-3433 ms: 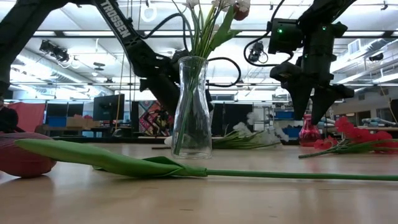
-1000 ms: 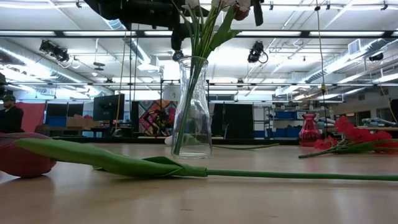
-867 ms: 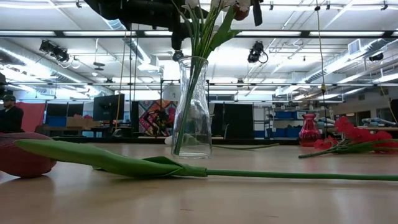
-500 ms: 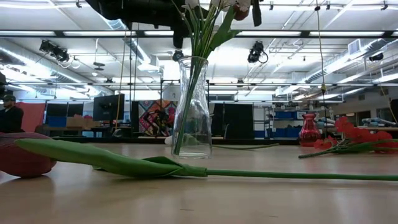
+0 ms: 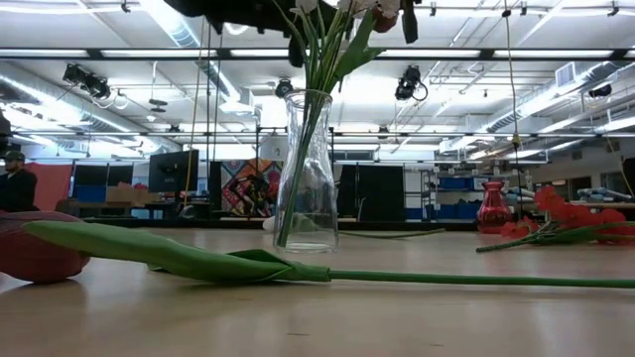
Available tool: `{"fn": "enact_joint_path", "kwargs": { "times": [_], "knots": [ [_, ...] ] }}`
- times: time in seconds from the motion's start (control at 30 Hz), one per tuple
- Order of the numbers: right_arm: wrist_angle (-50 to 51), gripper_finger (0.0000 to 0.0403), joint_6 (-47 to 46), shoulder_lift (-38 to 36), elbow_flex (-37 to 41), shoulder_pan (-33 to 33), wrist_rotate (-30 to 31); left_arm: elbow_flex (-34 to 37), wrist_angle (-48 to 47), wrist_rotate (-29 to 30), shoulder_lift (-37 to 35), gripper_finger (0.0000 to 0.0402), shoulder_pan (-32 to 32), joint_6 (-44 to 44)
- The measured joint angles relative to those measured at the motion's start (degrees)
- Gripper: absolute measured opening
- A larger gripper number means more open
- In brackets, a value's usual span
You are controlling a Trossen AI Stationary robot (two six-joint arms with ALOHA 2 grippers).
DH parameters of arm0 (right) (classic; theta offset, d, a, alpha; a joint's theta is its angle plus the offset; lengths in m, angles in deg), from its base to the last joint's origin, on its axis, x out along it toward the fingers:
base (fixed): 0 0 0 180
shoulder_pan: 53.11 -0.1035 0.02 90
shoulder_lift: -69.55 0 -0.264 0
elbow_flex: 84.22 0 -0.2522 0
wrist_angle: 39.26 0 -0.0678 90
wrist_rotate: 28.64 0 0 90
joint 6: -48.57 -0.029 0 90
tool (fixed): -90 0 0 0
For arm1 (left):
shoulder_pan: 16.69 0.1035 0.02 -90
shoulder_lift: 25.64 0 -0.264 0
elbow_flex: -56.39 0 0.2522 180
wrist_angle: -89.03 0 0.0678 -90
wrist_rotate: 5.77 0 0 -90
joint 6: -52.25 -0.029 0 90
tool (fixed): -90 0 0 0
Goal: Sort flowers into vase by color
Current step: Put the white flowers into the transparent vase
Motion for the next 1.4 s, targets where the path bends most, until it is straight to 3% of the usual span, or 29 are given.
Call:
{"fn": "enact_joint_path", "kwargs": {
  "times": [0.1,0.27,0.4,0.53,0.63,0.73,0.83,0.97,1.1,1.2,1.4],
  "knots": [
    [0.64,0.0012,-0.02,0.0,0.0,0.02,0.02,-2.76,-3.54,-0.29,0.65,0.001,-0.21,-1.7],
    [3.49,0.007,-1.86,-0.14,0.0,0.02,2.46,-3.61,-5.15,-1.39,0.3,0.0005,0.6,-1.48],
    [8.09,0.0117,-3.6,-2.17,0.0,0.0,12.0,-3.29,-4.83,-1.24,-2.71,0.0003,1.63,0.16],
    [14.51,0.0138,-5.57,-5.2,0.0,-0.28,23.82,-3.26,-6.29,1.15,-6.66,0.0002,2.28,-0.59],
    [17.83,0.0139,-5.74,-7.19,0.02,-0.89,26.18,-0.78,-6.6,3.42,-10.92,0.0002,2.35,-1.55],
    [21.58,0.0138,-7.16,-8.7,0.02,-2.49,28.69,6.69,-6.16,5.41,-16.6,0.0002,2.34,-0.49],
    [24.82,0.0136,-8.87,-9.42,0.02,-5.12,34.72,19.06,2.15,8.51,-22.76,0.0002,1.22,4.19],
    [26.55,0.0131,-10.29,-9.53,0.02,-7.68,38.24,35.84,23.68,9.26,-30.97,0.0002,-1.58,8.66],
    [27.71,0.013,-13.39,-9.4,0.02,-8.11,38.51,48.46,44.14,0.23,-35.07,0.0002,-5.69,4.3],
    [28.56,0.013,-15.56,-9.4,0.02,-8.11,38.07,53.73,52.37,-0.96,-35.14,0.0002,-9.7,7.05],
    [28.61,0.013,-18.91,-9.4,0.02,-8.04,36.76,53.98,53.65,1.59,-31.47,0.0002,-19.5,2.4]
  ]
}}
